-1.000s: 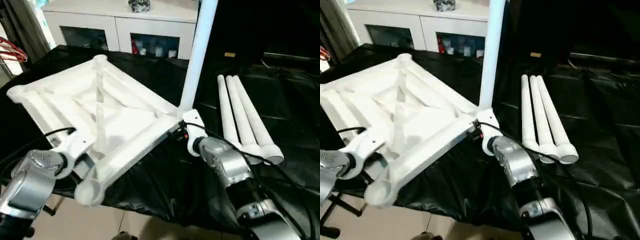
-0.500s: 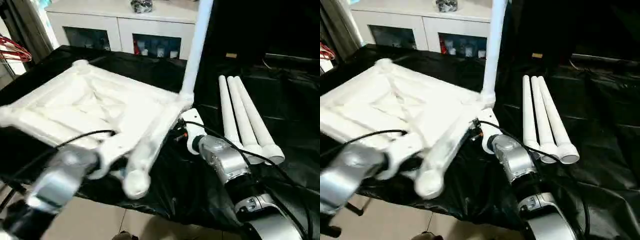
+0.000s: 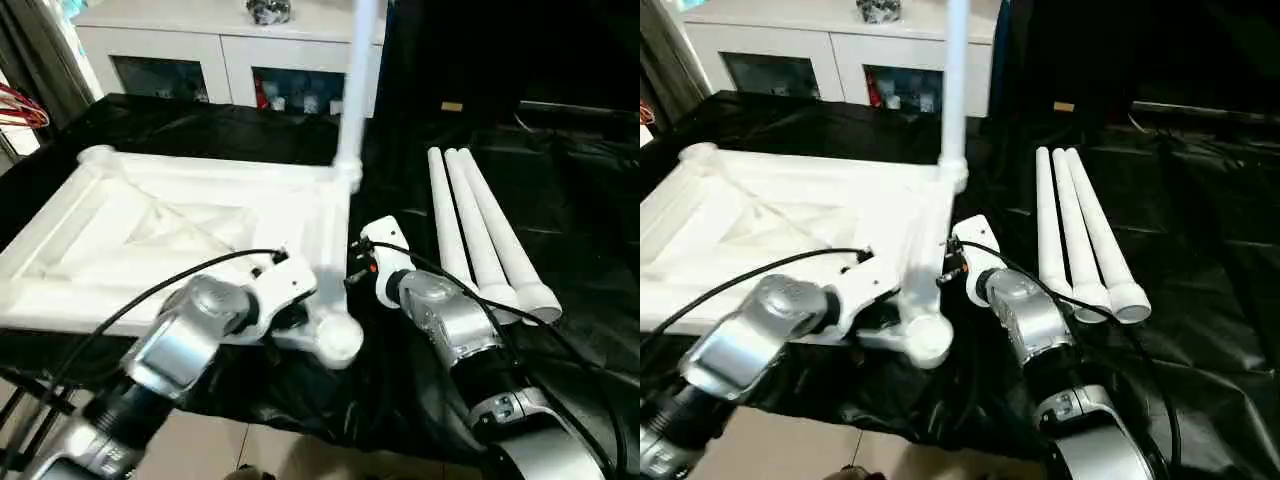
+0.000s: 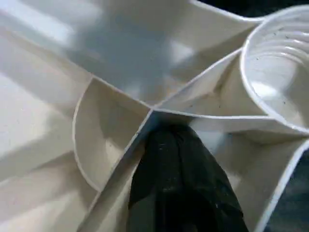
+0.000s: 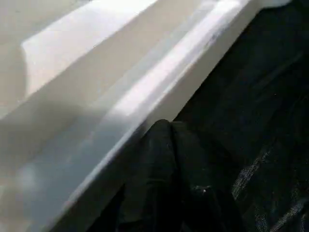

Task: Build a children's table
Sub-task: Rotate table base

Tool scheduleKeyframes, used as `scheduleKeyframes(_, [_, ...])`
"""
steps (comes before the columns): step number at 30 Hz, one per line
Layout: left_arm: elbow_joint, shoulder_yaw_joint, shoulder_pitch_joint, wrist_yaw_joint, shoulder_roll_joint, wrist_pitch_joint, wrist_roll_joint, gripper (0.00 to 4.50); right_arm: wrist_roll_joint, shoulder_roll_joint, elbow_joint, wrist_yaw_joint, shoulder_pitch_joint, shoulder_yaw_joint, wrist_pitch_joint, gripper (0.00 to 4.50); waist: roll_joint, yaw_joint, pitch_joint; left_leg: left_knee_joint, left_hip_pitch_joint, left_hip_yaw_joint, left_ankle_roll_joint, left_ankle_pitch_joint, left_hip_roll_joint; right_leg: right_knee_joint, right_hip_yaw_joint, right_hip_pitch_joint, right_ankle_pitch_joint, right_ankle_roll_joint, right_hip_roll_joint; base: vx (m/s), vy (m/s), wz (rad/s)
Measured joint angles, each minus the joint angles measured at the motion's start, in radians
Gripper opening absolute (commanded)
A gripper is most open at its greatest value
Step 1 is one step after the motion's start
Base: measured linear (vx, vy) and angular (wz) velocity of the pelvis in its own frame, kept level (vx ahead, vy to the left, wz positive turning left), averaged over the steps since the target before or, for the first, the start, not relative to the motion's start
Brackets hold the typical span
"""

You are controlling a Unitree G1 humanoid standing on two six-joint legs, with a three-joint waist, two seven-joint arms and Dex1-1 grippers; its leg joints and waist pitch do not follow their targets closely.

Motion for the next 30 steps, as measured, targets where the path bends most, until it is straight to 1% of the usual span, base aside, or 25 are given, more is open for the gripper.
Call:
scheduleKeyframes(4, [0.079,0.01,-0.029,0.059,-0.03,-0.061,0.016,0.0,0.0,0.007,0.0,-0.011,0.0,-0.001,-0.015,0.02,0.001,-0.001,0.0,0.0,0.0,0.0,0.0,0.0,0.0,0.0,0.0,0.0,0.0,0.0,0.0,0.0,0.0,0.0])
scheduleKeyframes(7, [0.144,0.018,-0.05,0.101,-0.049,-0.112,0.019,0.0,0.002,0.007,-0.002,-0.032,0.0,-0.014,-0.027,0.02,0.003,0.001,0.0,0.0,0.0,0.0,0.0,0.0,0.0,0.0,0.0,0.0,-0.001,0.001,0.0,0.0,0.0,0.0])
scheduleKeyframes(11, [0.244,0.021,-0.086,0.16,-0.044,-0.202,0.044,0.0,0.012,-0.01,-0.055,-0.058,-0.002,-0.055,-0.029,0.02,0.006,0.004,0.001,0.0,0.0,0.0,0.0,0.0,0.0,0.0,0.0,0.0,-0.001,0.002,0.0,0.0,0.0,0.0])
scheduleKeyframes(14, [0.266,0.042,-0.086,0.169,-0.035,-0.228,0.046,0.0,0.013,-0.054,-0.111,-0.087,-0.003,-0.095,-0.015,0.02,0.006,0.006,0.0,0.0,0.0,0.0,0.0,0.0,0.0,0.0,0.0,0.0,-0.001,0.002,0.0,0.0,0.0,0.0])
scheduleKeyframes(16, [0.273,0.052,-0.085,0.171,-0.028,-0.246,0.043,0.0,0.025,-0.072,-0.141,-0.088,-0.004,-0.127,0.006,0.28,0.006,0.006,0.0,0.0,0.0,0.0,0.0,0.0,0.0,0.0,0.0,0.0,0.0,0.002,0.0,0.0,0.0,0.0])
scheduleKeyframes(17, [0.264,0.075,-0.079,0.165,-0.025,-0.261,0.027,0.0,0.041,-0.08,-0.168,-0.088,-0.003,-0.146,0.032,0.28,0.006,0.005,0.001,0.0,-0.001,0.0,0.0,0.0,0.0,0.0,0.0,-0.001,0.0,0.002,0.0,0.0,0.0,0.0])
scheduleKeyframes(18, [0.254,0.087,-0.074,0.161,-0.025,-0.269,0.016,0.0,0.048,-0.084,-0.183,-0.088,-0.002,-0.153,0.048,0.38,0.006,0.004,0.001,0.0,-0.001,0.0,0.0,0.0,0.0,0.0,0.0,-0.001,0.0,0.001,0.0,0.0,0.0,0.0])
scheduleKeyframes(19, [0.23,0.11,-0.066,0.159,-0.028,-0.279,-0.006,0.0,0.056,-0.092,-0.209,-0.089,-0.002,-0.168,0.072,0.47,0.006,0.006,0.001,0.0,-0.001,0.0,0.0,0.0,0.0,0.0,0.0,-0.001,0.001,0.001,0.0,0.0,0.0,0.0])
scheduleKeyframes(20, [0.199,0.143,-0.057,0.159,-0.041,-0.279,-0.034,0.0,0.061,-0.099,-0.236,-0.091,-0.002,-0.179,0.093,0.47,0.007,0.007,0.001,0.0,-0.001,0.0,0.0,0.0,0.0,0.0,0.0,-0.001,0.0,0.001,0.0,0.0,0.0,0.0])
scheduleKeyframes(21, [0.175,0.162,-0.052,0.155,-0.046,-0.279,-0.054,0.33,0.069,-0.099,-0.254,-0.093,-0.002,-0.189,0.11,0.71,0.007,0.008,0.001,0.0,-0.001,0.0,0.0,0.0,0.0,0.0,0.0,-0.001,0.0,0.001,0.0,0.0,0.0,0.0])
scheduleKeyframes(23, [0.112,0.188,-0.045,0.141,-0.046,-0.277,-0.093,0.41,0.089,-0.1,-0.292,-0.109,-0.002,-0.209,0.158,0.81,0.008,0.009,0.0,0.0,-0.001,0.0,0.0,0.0,0.0,-0.001,0.0,-0.001,0.0,0.001,0.0,0.0,0.0,0.0])
scheduleKeyframes(25, [0.064,0.208,-0.036,0.127,-0.046,-0.269,-0.122,0.47,0.089,-0.106,-0.303,-0.129,-0.002,-0.217,0.202,1.04,0.008,0.008,0.0,0.0,-0.001,0.0,0.0,0.0,0.0,-0.001,0.0,-0.001,0.0,0.002,0.0,0.0,0.0,0.0])
scheduleKeyframes(27, [0.013,0.227,-0.009,0.111,-0.047,-0.26,-0.153,0.77,0.084,-0.12,-0.305,-0.157,-0.002,-0.225,0.246,1.19,0.008,0.008,0.0,0.0,-0.001,0.001,0.0,0.0,0.0,-0.001,0.0,-0.001,0.0,0.002,0.0,0.0,0.0,0.0])
scheduleKeyframes(28, [0.0,0.234,0.003,0.106,-0.048,-0.259,-0.166,0.84,0.079,-0.13,-0.305,-0.163,-0.002,-0.229,0.262,1.25,0.008,0.008,0.0,0.0,-0.001,0.001,0.0,0.0,0.0,-0.001,0.0,-0.001,0.0,0.002,0.0,0.0,0.0,0.0])
scheduleKeyframes(30, [-0.037,0.246,0.037,0.089,-0.046,-0.262,-0.19,0.82,0.074,-0.148,-0.311,-0.178,-0.002,-0.242,0.291,1.43,0.008,0.008,0.0,0.0,-0.001,0.001,0.0,0.0,0.0,-0.001,0.0,-0.001,-0.001,0.002,0.0,0.0,0.0,0.0])
